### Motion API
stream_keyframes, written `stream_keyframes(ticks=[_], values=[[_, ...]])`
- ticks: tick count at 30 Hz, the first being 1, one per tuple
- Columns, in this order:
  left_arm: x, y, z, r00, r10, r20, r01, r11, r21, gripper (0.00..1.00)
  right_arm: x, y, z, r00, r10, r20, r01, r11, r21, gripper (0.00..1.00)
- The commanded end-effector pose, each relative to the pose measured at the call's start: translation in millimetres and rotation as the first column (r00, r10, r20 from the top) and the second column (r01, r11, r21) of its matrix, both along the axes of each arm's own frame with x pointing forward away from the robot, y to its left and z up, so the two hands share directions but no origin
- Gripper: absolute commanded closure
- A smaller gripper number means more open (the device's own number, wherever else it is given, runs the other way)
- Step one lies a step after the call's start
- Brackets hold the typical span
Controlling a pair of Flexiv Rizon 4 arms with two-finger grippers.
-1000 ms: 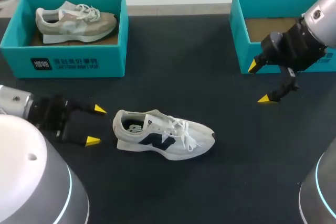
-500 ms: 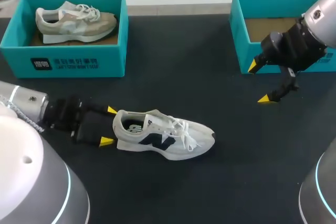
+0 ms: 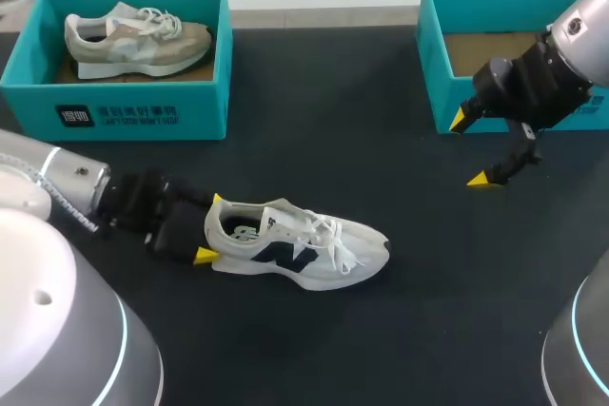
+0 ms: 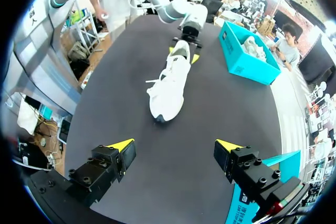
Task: Take the shoe out of the shoebox, open the shoe tongue, remove and reinsert the insole, then place the shoe into the shoebox
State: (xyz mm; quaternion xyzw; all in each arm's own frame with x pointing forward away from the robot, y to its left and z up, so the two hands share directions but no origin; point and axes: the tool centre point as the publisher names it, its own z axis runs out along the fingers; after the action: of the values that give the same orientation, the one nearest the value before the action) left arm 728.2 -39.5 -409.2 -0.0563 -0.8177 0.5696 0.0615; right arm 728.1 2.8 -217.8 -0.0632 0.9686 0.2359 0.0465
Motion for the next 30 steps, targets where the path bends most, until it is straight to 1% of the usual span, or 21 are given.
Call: stream_keyframes(ticks=[1,8,18,19,20,21,22,23,24,26,30], values=[[-3.3,-4,-4,1.000,-0.009,0.001,0.009,1.000,-0.007,0.00,0.5,1,-1,1.000,-0.001,0.000,0.001,1.000,-0.002,0.00],[-10.1,-9,-7,1.000,-0.002,-0.009,0.002,1.000,-0.020,0.00,0.5,1,-1,1.000,-0.001,0.000,0.001,1.000,-0.002,0.00],[-4.2,-16,-7,1.000,0.029,0.006,-0.029,0.999,-0.025,0.00,0.5,1,-1,1.000,-0.001,0.000,0.001,1.000,-0.002,0.00],[-4.7,-17,-7,1.000,0.028,0.009,-0.028,0.999,-0.024,0.02,0.5,1,-1,1.000,-0.001,0.000,0.001,1.000,-0.002,0.00],[-5.3,-18,-7,1.000,0.028,0.010,-0.028,0.999,-0.022,0.10,0.5,1,-1,1.000,-0.001,0.000,0.001,1.000,-0.002,0.00],[-5.8,-18,-8,1.000,0.029,0.010,-0.029,0.999,-0.021,0.40,0.5,1,-1,1.000,-0.001,0.000,0.001,1.000,-0.002,0.00],[-6.5,-18,-9,1.000,0.030,0.008,-0.030,0.999,-0.019,0.52,0.5,1,-1,1.000,-0.001,0.000,0.001,1.000,-0.002,0.00],[-6.9,-18,-9,0.999,0.032,0.007,-0.031,0.999,-0.018,0.62,0.5,1,-1,1.000,-0.001,0.000,0.001,1.000,-0.002,0.00],[-7.2,-18,-10,0.999,0.044,0.004,-0.044,0.999,-0.020,0.87,0.5,1,-1,1.000,-0.001,0.000,0.001,1.000,-0.002,0.00],[-7.4,-18,-10,0.999,0.049,0.006,-0.049,0.999,-0.018,1.00,0.5,1,-1,1.000,-0.001,0.000,0.001,1.000,-0.002,0.00],[-8.9,-15,-9,0.994,0.106,0.021,-0.105,0.994,-0.029,1.00,0.5,1,-1,1.000,-0.001,0.000,0.001,1.000,-0.002,0.00]])
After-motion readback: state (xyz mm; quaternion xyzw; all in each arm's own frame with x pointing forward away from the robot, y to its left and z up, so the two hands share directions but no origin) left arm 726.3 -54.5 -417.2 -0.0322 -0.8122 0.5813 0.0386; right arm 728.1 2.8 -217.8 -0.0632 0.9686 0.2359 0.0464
